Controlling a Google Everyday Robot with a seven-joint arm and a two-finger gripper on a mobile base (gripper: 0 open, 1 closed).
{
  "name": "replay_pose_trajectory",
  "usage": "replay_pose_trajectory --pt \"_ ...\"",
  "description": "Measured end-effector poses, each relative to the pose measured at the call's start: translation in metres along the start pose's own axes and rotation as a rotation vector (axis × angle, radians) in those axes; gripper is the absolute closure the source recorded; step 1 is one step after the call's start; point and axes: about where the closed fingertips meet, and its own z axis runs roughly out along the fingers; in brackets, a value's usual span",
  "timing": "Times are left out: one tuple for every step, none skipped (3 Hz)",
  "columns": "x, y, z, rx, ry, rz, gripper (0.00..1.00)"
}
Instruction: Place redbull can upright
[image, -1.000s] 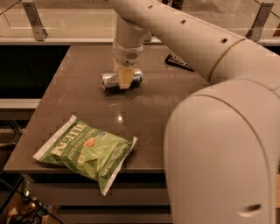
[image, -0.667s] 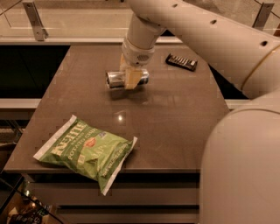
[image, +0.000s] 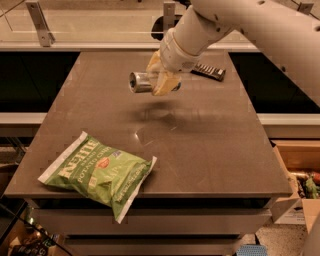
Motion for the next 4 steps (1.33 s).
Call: replay_pose_trajectory --pt "-0.009 -0.008 -0.023 0.054 -0.083 -0.092 1.00" --pt "-0.009 -0.007 -0.022 0.054 -0.082 -0.091 1.00" --pt "-0.008 -0.012 -0.021 0.045 -0.104 -0.082 1.00" --pt "-0.002 -0.022 0.005 -0.055 -0.188 0.016 1.00"
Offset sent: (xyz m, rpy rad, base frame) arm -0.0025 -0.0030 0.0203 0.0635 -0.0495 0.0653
